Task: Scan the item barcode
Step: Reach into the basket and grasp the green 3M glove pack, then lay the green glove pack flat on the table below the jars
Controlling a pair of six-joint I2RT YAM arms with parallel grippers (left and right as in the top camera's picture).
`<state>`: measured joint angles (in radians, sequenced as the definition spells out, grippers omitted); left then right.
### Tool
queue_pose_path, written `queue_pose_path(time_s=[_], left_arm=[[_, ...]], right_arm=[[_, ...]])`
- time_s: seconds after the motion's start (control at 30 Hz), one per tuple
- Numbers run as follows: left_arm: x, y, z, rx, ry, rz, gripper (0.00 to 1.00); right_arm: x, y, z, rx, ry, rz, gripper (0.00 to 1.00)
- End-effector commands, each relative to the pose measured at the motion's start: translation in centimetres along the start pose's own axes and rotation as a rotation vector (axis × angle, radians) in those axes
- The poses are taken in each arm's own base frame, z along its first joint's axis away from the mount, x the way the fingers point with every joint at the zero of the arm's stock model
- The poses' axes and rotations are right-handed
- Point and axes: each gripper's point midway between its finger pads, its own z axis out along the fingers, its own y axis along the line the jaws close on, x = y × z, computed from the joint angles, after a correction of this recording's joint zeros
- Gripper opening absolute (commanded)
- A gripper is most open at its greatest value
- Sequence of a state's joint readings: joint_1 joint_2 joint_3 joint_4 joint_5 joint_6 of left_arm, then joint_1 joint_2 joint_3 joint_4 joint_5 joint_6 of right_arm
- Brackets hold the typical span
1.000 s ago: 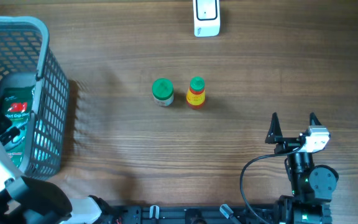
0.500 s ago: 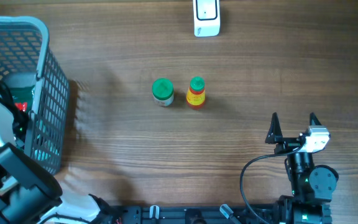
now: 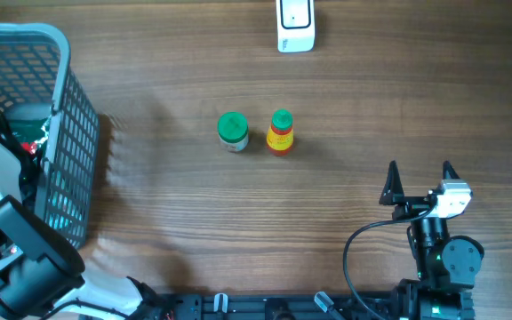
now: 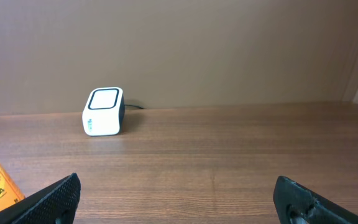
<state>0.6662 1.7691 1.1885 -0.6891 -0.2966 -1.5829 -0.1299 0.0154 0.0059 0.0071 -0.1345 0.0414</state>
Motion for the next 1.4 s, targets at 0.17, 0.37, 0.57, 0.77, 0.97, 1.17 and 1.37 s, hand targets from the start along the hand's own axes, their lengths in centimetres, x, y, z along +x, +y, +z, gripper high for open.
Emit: queue_pose_path(time_s=[0.17, 0.37, 0.57, 0.77, 0.97, 1.17, 1.37], left_arm=[[0.4, 1.5, 4.5, -0.084, -0.044, 0.059, 0.59], [0.0, -1.3, 1.4, 0.030, -0.015, 0.126, 0.04], [-1.4, -7.2, -10.3, 0.373, 0.047, 0.228, 0.04], [-0.1, -7.7, -26.4, 0.839, 0.287, 0.308, 0.04], [10.1, -1.6, -43.1, 1.462, 0.532, 0.941, 0.04], [18.9, 10.5, -38.1, 1.178, 0.475, 1.546, 0.04], [20.8, 19.5, -30.1, 0.746, 0.499, 1.637, 0.04]], right_arm=[[-0.1, 0.0, 0.0, -0.003, -0.007, 0.010, 1.00], [-0.1, 0.0, 0.0, -0.003, -0.007, 0.010, 1.00], [-0.2, 0.0, 0.0, -0.003, -0.007, 0.010, 1.00], [-0.2, 0.0, 0.0, -0.003, -0.007, 0.010, 0.99], [-0.1, 0.0, 0.0, -0.003, -0.006, 0.011, 1.00], [-0.1, 0.0, 0.0, -0.003, -0.006, 0.011, 1.00], [-0.1, 0.0, 0.0, -0.003, -0.006, 0.011, 1.00]])
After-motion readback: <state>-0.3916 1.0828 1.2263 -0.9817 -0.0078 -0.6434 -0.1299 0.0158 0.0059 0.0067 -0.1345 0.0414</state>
